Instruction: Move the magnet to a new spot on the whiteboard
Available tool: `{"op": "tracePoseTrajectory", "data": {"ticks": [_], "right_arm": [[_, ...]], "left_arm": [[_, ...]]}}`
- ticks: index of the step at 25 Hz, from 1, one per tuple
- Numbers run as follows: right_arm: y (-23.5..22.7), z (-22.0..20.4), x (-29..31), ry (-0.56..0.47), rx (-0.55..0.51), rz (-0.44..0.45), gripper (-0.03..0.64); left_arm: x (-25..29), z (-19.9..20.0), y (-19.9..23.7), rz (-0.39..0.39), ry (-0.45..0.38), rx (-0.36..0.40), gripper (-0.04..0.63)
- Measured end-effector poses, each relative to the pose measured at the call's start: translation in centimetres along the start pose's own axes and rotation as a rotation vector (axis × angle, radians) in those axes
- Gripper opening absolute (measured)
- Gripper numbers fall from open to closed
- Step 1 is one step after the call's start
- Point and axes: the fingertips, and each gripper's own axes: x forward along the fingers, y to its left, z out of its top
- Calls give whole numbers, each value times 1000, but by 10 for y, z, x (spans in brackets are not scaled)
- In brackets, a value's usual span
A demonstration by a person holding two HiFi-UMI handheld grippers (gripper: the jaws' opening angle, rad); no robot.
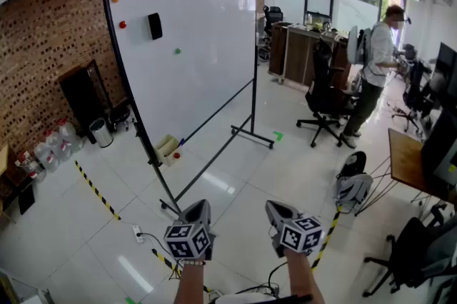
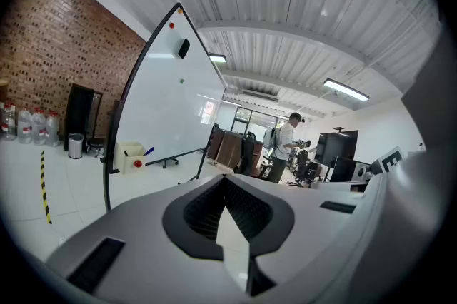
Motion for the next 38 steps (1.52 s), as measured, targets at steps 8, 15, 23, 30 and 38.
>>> {"op": "tracePoseTrajectory", "data": {"ticks": [8, 15, 23, 30, 38], "right_arm": [[-10, 5, 1, -4, 0, 9, 6], [-27, 7, -2, -5, 11, 23, 6], [-59, 15, -20, -14, 27, 55, 6], [-108, 1, -36, -4, 74, 73, 6], [-121, 7, 11, 16, 88, 131, 6]], "left_arm": [[12, 0, -8, 6, 10, 16, -11], [21, -2, -21, 17, 11, 26, -11], [37, -8, -44, 58, 6, 22, -11], [42, -28, -57, 124, -9, 13, -11], [78, -28, -37, 163, 12, 6, -11]]}}
